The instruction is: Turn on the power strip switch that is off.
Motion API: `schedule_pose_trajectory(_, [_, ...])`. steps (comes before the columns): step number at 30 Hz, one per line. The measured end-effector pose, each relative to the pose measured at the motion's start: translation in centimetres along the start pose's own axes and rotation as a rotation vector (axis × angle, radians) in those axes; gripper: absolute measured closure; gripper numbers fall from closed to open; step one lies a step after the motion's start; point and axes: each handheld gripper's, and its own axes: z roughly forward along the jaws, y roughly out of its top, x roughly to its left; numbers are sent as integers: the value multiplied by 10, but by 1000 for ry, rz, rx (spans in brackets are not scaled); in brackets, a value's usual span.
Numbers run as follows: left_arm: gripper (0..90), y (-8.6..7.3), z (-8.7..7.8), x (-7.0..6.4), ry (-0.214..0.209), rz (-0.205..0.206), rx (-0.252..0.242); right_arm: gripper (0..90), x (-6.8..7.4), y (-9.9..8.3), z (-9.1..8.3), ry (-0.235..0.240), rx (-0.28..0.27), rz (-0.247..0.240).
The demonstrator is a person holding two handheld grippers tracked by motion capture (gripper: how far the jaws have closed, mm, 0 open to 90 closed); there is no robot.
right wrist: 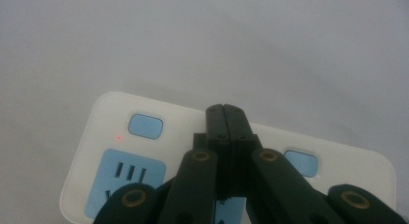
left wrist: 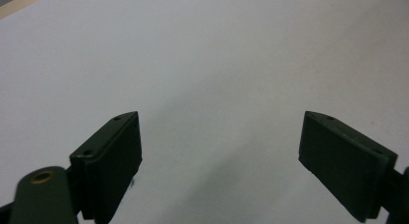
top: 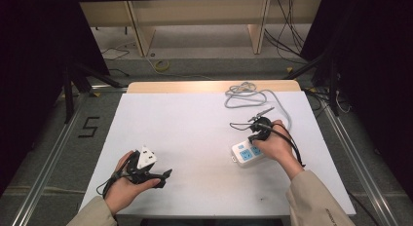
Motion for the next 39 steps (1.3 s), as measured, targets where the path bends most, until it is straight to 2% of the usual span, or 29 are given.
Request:
schedule_pose_trajectory(5, [148,0,0,0,1,0,-2,900,1,1,1,-8,14,-2])
schedule_pose_trajectory(14, [148,0,0,0,-1,-3,-3,900,1,0,1,-3,6,-3])
schedule_pose_trajectory(27, [149,0,0,0,-2,-3,1,900,-2,-4,-1,9,-31,27])
schedule_pose_trajectory(39, [149,0,1,0,-2,-9,-1,875,0,-6,-7,16,-84,28])
